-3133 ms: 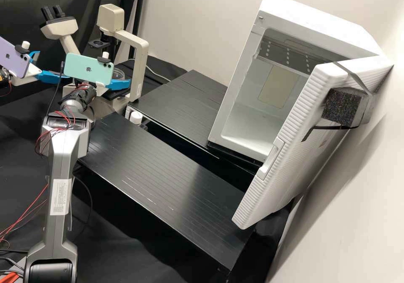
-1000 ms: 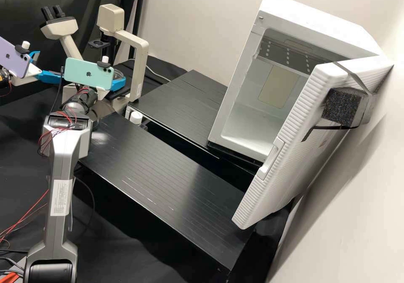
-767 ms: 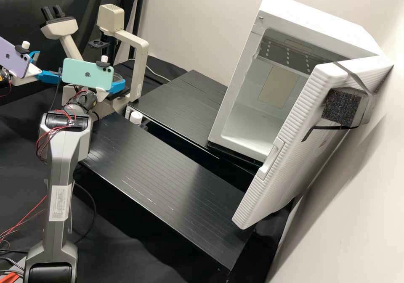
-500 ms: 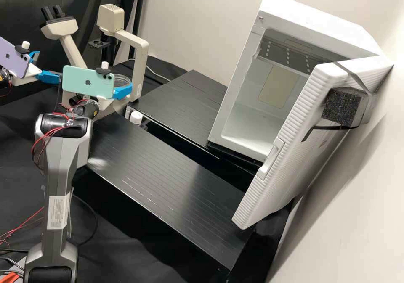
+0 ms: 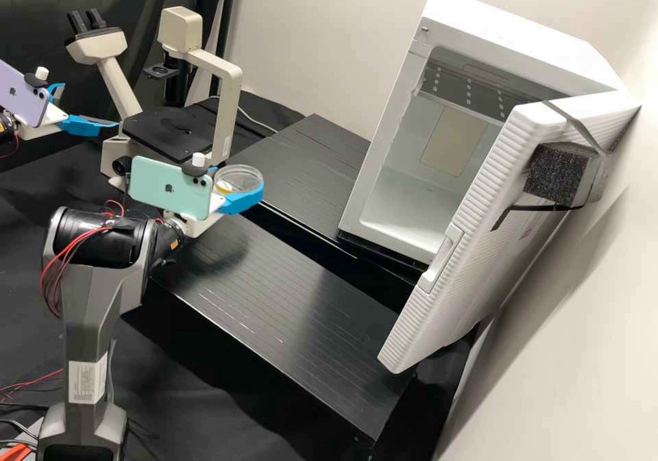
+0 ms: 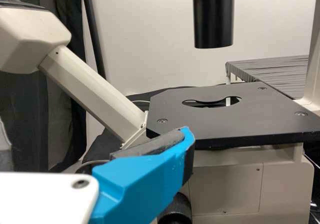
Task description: Move the petri dish to the bench.
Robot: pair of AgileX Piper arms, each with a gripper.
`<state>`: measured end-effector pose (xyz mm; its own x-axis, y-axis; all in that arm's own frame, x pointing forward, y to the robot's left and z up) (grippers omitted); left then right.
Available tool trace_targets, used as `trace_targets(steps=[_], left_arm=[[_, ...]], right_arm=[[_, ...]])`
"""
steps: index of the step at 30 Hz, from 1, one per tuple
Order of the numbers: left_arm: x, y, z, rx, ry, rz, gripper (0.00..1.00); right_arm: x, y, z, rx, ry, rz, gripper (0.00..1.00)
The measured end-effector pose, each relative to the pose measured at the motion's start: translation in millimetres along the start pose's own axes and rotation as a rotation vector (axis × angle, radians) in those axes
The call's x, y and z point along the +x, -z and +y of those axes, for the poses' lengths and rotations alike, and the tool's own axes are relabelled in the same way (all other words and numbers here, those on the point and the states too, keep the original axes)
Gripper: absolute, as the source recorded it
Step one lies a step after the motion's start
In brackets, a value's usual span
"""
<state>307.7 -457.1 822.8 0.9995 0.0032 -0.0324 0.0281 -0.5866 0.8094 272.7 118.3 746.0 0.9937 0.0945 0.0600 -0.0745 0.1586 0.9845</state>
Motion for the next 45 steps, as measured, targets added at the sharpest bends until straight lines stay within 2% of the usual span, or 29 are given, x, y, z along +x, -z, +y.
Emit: trace_targets(steps=[6, 13, 18, 27, 28, 45], left_arm=[[0.0, 0.0, 0.0, 0.000, 0.000, 0.000, 1.00], [0.0, 0.0, 0.0, 0.000, 0.000, 0.000, 1.00], [0.0, 0.0, 0.0, 0.000, 0.000, 0.000, 1.00], [0.0, 0.0, 0.0, 0.000, 0.000, 0.000, 1.00], [0.0, 0.0, 0.0, 0.000, 0.000, 0.000, 1.00], [0.0, 0.0, 0.0, 0.000, 0.000, 0.000, 1.00]], right_arm=[[-15.6, -38.5, 18.1, 0.034, -0.033, -0.108, 0.00], [-37.8, -74.9, 30.3, 0.071, -0.044, -0.189, 0.00], [-47.8, -86.1, 29.7, 0.085, -0.025, -0.214, 0.00], [-48.7, -88.8, 29.1, 0.079, -0.015, -0.196, 0.00], [-49.0, -89.4, 29.2, 0.079, -0.014, -0.197, 1.00], [-53.1, -88.7, 32.3, 0.079, -0.030, -0.187, 1.00]])
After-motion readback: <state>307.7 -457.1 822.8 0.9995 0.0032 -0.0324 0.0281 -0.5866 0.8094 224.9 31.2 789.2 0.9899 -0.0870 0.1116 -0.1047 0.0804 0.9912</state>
